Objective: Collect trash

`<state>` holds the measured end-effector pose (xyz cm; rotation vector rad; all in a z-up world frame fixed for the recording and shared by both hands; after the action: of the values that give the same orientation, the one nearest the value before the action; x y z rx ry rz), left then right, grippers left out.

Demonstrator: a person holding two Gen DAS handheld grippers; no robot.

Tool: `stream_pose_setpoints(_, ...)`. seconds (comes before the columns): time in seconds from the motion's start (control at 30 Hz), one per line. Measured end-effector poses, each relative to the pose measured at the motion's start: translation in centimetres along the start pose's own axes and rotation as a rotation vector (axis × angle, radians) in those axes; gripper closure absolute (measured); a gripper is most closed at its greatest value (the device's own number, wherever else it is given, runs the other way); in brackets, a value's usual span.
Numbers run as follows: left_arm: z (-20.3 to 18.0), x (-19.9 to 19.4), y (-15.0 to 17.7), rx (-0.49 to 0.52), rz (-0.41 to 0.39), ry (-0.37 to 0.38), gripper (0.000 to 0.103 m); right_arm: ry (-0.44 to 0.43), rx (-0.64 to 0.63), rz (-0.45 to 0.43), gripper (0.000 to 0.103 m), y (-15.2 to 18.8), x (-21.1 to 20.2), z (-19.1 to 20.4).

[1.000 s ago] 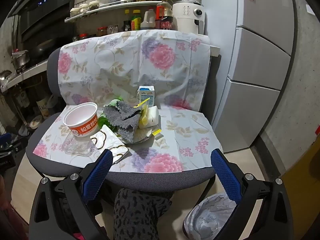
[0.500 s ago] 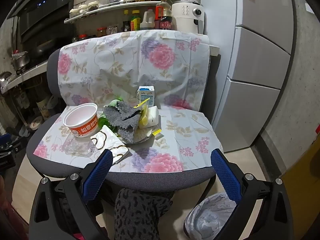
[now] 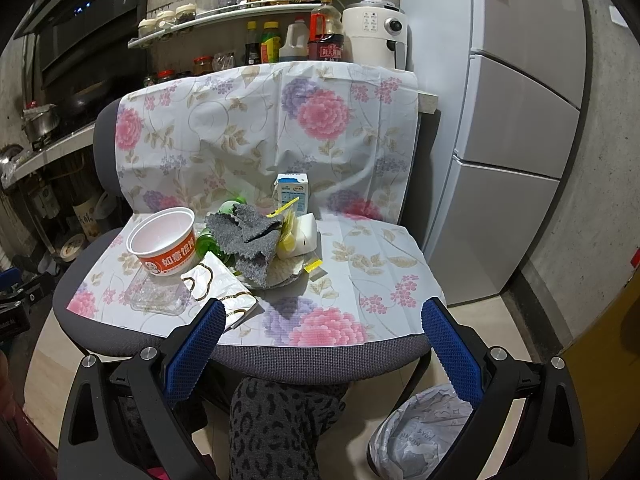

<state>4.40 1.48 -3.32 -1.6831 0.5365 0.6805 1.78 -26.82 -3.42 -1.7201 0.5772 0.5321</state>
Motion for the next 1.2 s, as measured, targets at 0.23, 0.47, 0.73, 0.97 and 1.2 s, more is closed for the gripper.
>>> stream_pose_setpoints(0.23, -0.02, -0.09, -0.09, 0.001, -0.004, 0.001, 0.006, 0.000, 0.001, -0.001, 0.006, -0.06, -0.07, -0.04)
stream_pose_setpoints(0.47, -0.28, -0.22, -0.12, 0.001, -0.009, -0.003, 0.006, 0.000, 0.001, -0.002, 0.006, -0.07, -0.15, -0.07)
stream_pose_setpoints(0.73, -0.32, -0.27, -0.22, 0.001, -0.010, -0.003, 0.006, 0.000, 0.002, -0.002, 0.006, -0.06, -0.23, -0.09)
stream_pose_setpoints(0.97, -0.28, -0.29, -0.19, 0.002, -0.010, -0.002, 0.006, 0.001, 0.003, -0.003, 0.006, -0.03, -0.29, -0.17)
stream_pose_setpoints(1.2, -0.30, -0.31, -0.25, 0.002, -0.010, -0.002, 0.006, 0.000, 0.002, -0.004, 0.006, 0.01, -0.30, -0.19)
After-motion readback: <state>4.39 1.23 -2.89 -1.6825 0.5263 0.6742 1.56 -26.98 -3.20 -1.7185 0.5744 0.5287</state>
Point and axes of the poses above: each gripper's, at about its wrist camera, not at the fingertips, and x roughly the way its jaws point, z to its left, y to its underside, the point moved 6 cm from there along x, roughly the way its jaws point, and after that the axes turned 15 degrees about -x, right-handed, at the moved point
